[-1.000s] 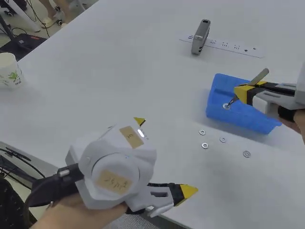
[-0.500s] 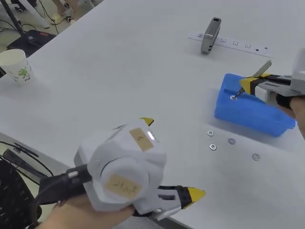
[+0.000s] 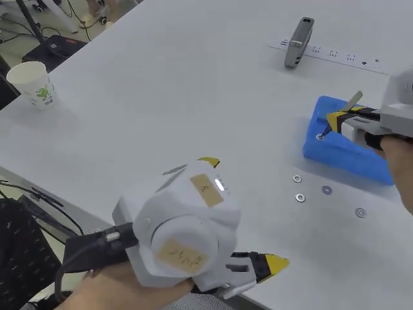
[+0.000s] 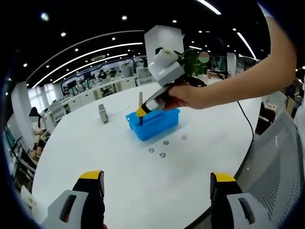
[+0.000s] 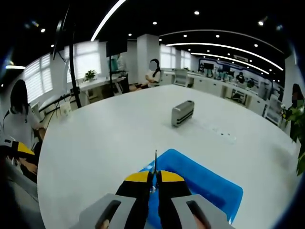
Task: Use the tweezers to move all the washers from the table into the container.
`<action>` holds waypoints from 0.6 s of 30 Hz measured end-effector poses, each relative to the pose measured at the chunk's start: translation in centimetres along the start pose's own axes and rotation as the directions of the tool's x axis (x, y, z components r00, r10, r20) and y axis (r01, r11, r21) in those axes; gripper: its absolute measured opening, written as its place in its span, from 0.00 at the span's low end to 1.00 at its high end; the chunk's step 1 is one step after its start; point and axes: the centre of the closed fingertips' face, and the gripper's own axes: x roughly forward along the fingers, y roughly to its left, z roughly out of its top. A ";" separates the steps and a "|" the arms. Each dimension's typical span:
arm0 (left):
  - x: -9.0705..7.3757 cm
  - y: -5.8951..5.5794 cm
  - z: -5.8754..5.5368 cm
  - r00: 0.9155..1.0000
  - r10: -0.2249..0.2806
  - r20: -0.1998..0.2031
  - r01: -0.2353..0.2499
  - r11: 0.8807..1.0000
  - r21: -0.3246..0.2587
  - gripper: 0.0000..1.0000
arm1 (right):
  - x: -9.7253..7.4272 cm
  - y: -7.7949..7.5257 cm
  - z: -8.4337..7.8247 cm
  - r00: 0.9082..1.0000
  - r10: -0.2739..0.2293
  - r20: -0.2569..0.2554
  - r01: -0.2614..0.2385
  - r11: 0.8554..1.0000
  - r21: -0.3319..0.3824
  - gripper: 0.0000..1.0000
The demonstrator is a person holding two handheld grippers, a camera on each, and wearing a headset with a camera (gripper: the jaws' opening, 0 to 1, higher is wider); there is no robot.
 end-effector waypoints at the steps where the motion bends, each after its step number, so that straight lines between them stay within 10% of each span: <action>1: 0.0 0.0 0.0 1.000 -0.001 0.000 0.001 1.000 -0.001 0.94 | 0.2 -0.1 -0.2 1.000 -0.003 -0.005 0.003 1.000 -0.003 0.02; 18: -0.1 0.2 -0.1 1.000 0.009 -0.006 -0.009 1.000 0.007 0.93 | 0.7 -0.4 -1.4 0.999 -0.017 -0.031 0.017 1.000 0.013 0.03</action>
